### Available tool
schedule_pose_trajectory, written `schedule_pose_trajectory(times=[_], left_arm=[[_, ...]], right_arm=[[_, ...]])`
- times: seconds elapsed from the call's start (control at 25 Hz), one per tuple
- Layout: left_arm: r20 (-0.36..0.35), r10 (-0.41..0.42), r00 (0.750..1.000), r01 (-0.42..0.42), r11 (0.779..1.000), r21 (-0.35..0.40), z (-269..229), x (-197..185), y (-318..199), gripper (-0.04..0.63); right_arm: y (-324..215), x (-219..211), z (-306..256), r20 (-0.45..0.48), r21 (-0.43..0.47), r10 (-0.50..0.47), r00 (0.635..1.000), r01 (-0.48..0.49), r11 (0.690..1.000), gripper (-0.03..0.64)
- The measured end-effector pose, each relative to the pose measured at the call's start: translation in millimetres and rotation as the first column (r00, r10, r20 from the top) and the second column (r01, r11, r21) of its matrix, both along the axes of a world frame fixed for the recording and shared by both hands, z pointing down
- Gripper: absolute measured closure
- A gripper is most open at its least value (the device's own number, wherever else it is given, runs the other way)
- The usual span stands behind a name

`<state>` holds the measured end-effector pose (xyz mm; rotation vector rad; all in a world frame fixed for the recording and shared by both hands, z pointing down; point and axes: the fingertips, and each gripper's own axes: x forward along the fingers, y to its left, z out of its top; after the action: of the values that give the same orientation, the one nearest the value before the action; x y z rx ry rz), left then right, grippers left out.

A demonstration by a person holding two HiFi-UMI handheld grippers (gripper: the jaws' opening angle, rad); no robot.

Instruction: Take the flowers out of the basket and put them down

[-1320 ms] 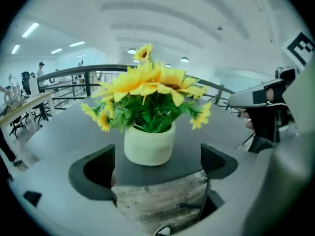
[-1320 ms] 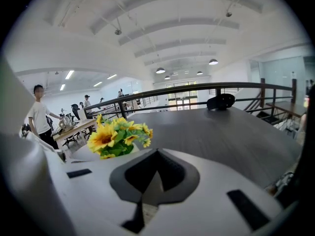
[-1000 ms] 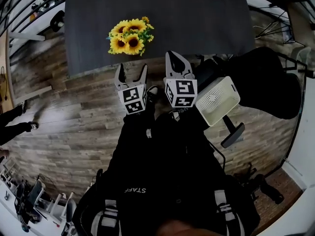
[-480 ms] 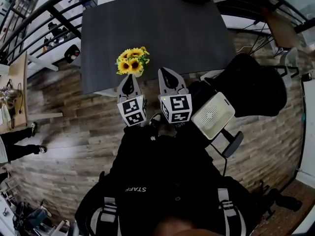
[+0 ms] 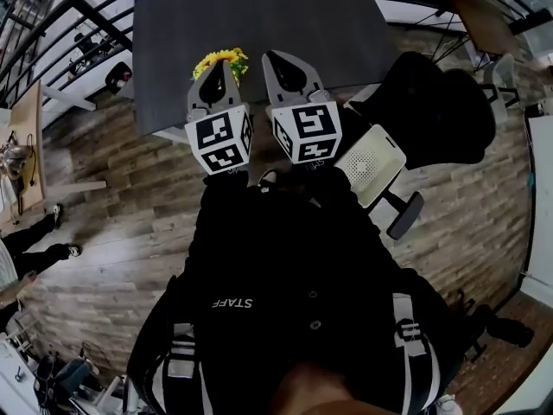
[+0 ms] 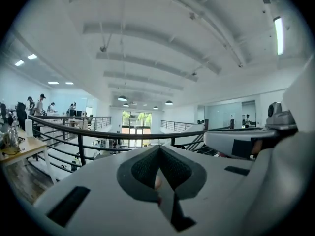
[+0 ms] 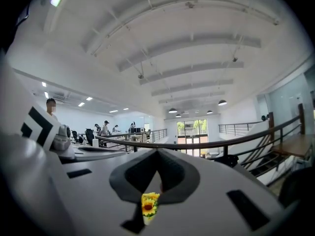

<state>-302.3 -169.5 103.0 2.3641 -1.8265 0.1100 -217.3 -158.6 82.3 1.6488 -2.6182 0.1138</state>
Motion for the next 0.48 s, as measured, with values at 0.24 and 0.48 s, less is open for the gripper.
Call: schedule_pose_trajectory(times=[0.24,0.48], left_arm=[[0.008,0.028,1.000,-0.029,0.999,0.028,-17,16,10,0.595],[0.007,0.033,0.999,-0.033,0.999,0.027,-21,18,11,0.595]], right_arm=[[8,6,-14,-0.002,0.025,-0.005,1.000,0.005,1.000,0.604],[9,8,-20,-0.003,0.041,0.001,1.000,-0.001,0.999,0.604]])
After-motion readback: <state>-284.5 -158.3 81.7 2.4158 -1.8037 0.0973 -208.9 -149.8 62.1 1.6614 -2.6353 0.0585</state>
